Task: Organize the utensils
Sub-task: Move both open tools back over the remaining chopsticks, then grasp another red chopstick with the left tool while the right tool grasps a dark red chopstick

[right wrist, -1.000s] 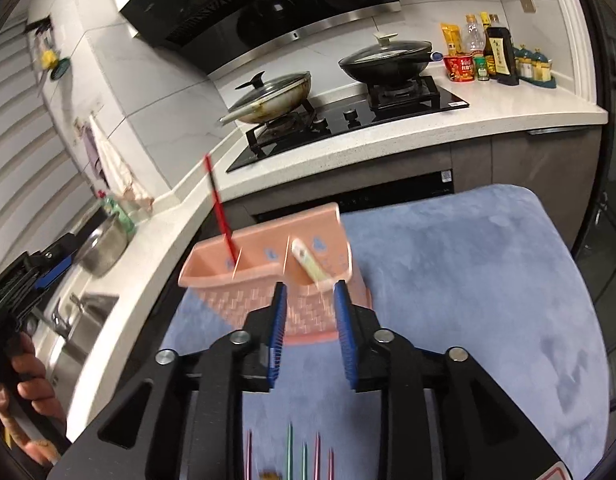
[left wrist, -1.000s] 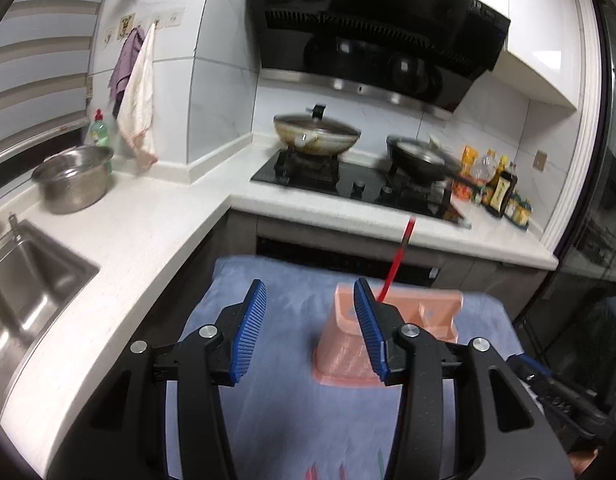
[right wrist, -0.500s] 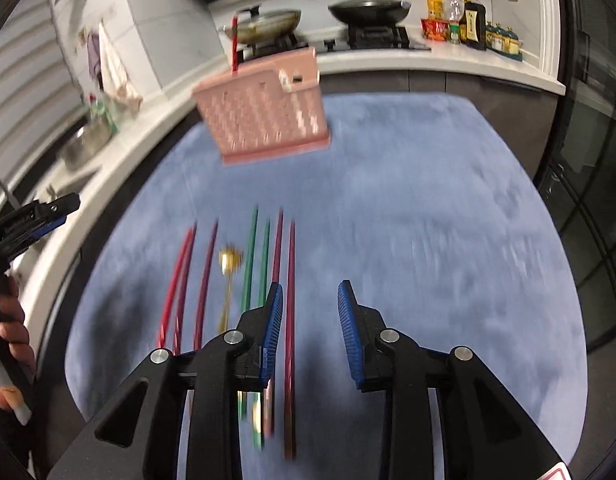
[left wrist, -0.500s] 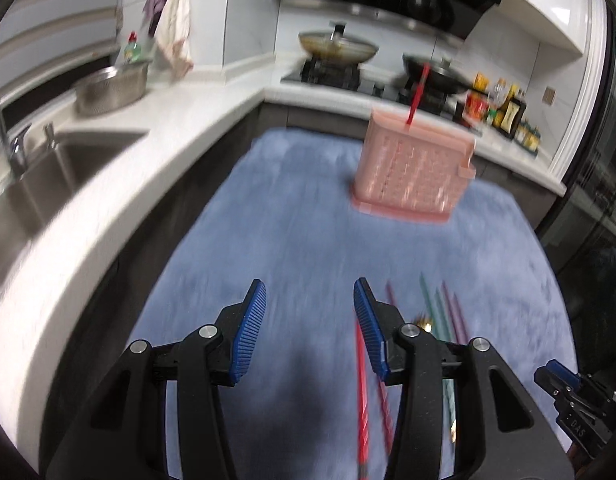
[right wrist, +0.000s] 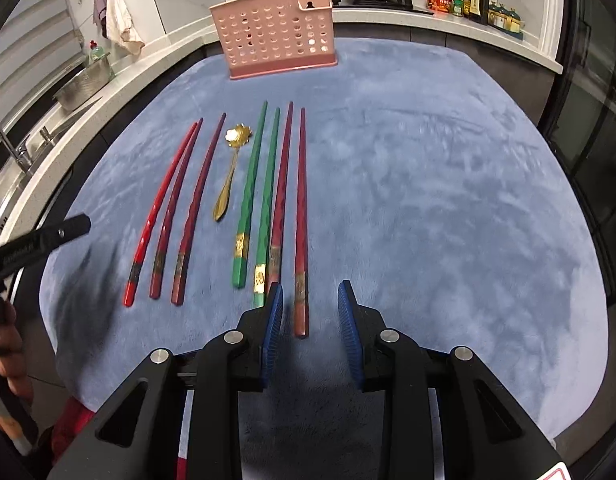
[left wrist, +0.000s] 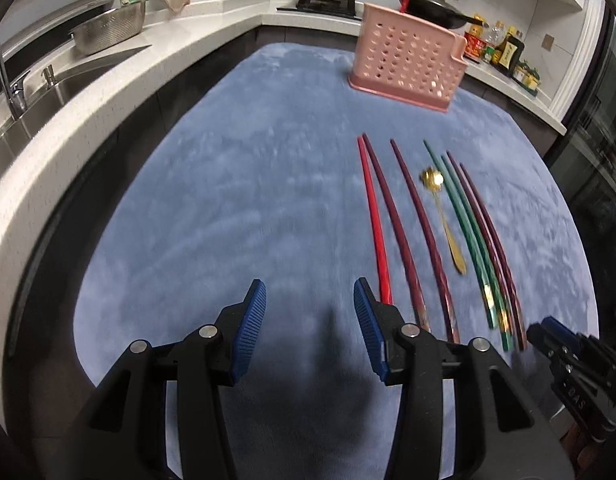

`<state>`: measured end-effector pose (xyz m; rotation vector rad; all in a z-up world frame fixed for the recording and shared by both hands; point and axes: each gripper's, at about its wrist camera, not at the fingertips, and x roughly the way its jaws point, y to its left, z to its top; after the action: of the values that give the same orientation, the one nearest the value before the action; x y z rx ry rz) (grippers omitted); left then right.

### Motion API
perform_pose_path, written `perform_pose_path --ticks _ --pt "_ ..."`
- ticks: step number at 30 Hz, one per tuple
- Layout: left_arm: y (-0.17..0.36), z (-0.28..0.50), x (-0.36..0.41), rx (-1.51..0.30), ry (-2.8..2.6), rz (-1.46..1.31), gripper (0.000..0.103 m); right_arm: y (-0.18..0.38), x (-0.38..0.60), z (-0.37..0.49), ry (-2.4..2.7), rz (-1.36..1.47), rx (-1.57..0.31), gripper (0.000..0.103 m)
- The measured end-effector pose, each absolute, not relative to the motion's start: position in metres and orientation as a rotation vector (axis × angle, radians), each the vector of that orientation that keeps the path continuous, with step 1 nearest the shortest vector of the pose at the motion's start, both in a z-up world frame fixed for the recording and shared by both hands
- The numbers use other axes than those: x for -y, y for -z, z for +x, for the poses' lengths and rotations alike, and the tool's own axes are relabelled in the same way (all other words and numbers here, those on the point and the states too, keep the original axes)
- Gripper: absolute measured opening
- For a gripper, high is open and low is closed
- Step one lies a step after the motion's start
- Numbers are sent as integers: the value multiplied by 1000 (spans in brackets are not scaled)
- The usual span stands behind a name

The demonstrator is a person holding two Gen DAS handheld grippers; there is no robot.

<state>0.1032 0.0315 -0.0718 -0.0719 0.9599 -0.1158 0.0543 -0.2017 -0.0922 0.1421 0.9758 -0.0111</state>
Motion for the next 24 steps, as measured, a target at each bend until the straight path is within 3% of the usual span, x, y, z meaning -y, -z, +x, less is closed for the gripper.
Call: perform_pose_path --ticks 19,24 --pt "83 93 -15 -974 176 -51 44 105 201 59 17 159 -1000 13" --pt "84 91 -11 -975 189 -53 51 107 201 61 19 158 -1002 13"
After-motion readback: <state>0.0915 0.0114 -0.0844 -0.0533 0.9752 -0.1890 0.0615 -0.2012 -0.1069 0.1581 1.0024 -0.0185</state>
